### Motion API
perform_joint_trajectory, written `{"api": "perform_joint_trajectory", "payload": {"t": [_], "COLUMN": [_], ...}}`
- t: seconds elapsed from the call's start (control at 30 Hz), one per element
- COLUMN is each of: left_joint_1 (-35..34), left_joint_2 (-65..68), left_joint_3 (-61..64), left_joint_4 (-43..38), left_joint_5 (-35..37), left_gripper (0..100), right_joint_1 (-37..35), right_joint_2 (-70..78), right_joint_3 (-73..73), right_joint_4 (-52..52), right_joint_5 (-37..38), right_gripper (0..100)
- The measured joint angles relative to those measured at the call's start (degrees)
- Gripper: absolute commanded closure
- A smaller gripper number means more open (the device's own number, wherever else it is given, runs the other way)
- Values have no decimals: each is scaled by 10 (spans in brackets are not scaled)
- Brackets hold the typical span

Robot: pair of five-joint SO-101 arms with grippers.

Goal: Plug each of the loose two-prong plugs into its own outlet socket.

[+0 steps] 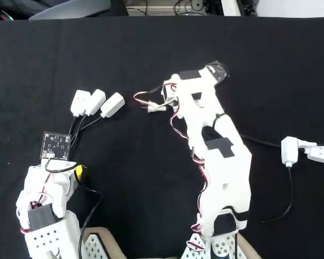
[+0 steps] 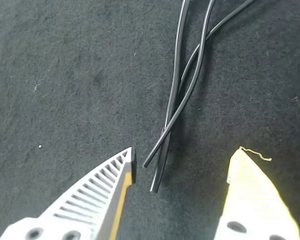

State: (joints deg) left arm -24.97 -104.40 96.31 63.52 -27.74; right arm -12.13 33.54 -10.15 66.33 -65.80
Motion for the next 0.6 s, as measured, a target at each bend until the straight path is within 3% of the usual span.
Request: {"api": "perform_joint_trajectory", "payload": {"t": [0.2, 0.33, 0.47, 0.6], "left_joint_1": [0, 0, 0, 0], "left_joint_2": [0, 0, 0, 0], "left_joint_3": [0, 0, 0, 0], "left_joint_4": [0, 0, 0, 0], "left_joint_5": [0, 0, 0, 0], "left_gripper": [701, 701, 701, 701], "right_joint_1": [0, 0, 0, -2], "right_joint_2": [-9, -19, -19, -19], "right_joint_3": [-53, -84, -105, -112], "right_joint_4": [89, 131, 175, 193], "right_joint_5": [86, 182, 340, 557], "right_gripper": [987, 987, 986, 985]}}
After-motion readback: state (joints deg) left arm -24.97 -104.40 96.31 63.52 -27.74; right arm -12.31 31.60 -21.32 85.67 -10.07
